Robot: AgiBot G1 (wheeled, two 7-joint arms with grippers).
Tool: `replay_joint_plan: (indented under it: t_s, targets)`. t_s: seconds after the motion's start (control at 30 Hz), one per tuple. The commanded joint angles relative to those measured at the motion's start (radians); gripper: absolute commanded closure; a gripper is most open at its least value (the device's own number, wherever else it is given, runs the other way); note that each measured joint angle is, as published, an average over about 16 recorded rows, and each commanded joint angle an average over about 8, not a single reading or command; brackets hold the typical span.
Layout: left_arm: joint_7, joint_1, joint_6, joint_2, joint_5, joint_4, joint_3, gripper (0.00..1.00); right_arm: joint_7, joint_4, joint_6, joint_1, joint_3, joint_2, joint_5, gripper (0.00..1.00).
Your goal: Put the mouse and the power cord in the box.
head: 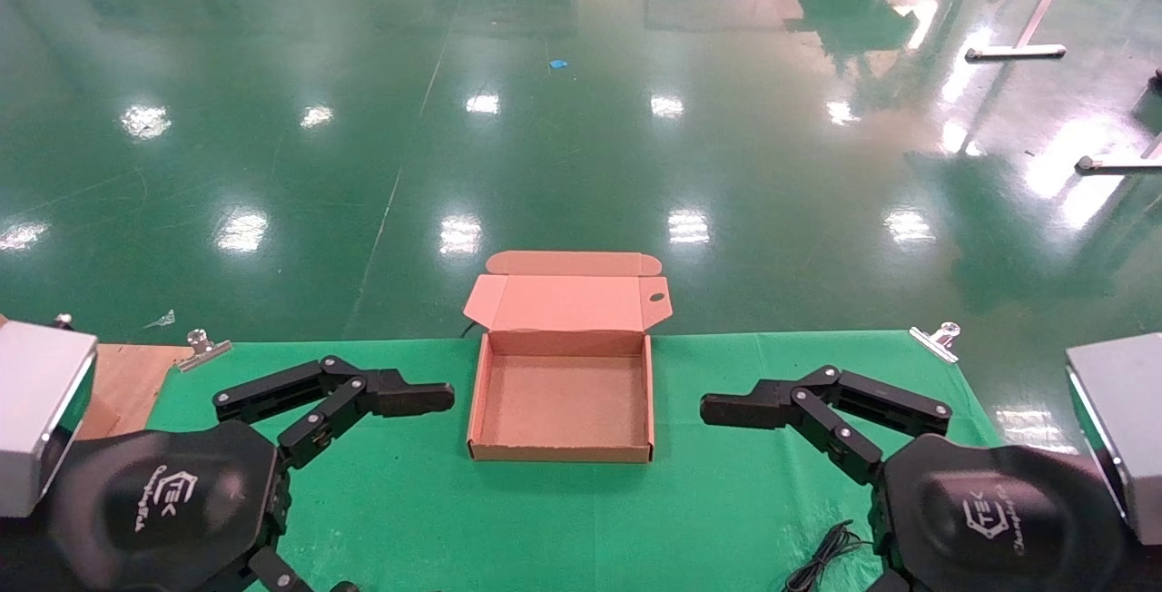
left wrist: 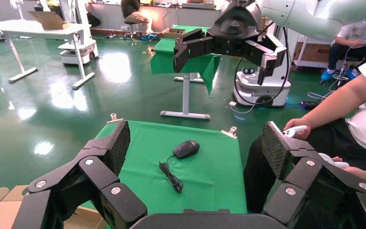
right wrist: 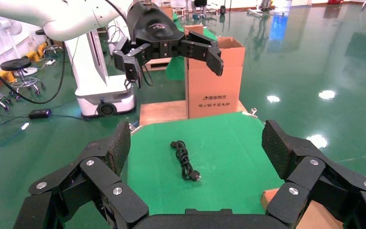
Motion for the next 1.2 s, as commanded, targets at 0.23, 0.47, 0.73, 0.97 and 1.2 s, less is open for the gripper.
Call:
replay_joint_plan:
  t_s: [0.23, 0.47, 0.73, 0.97, 1.2]
  targets:
    - [0.000, 0.000, 0.000, 0.000, 0.000, 0.000, 0.000, 0.00, 0.000, 0.000, 0.000, 0.000, 0.000, 0.000, 0.000, 0.00]
    - [0.000, 0.000, 0.000, 0.000, 0.000, 0.000, 0.000, 0.00, 0.000, 0.000, 0.000, 0.000, 0.000, 0.000, 0.000, 0.00]
    - [-0.001, 0.001, 0.001, 0.000, 0.000, -0.001, -0.001, 0.00, -0.002, -0.001, 0.001, 0.002, -0.002, -0.001, -0.004, 0.00]
    - [0.006, -0.071, 0.024, 0.017, 0.121, -0.008, 0.054, 0.00, -0.033, 0.013, -0.034, 0.090, -0.070, -0.004, -0.191, 0.00]
    - [0.035, -0.227, 0.083, 0.067, 0.413, 0.070, 0.215, 0.00, -0.104, -0.014, -0.084, 0.298, -0.271, -0.071, -0.588, 0.00]
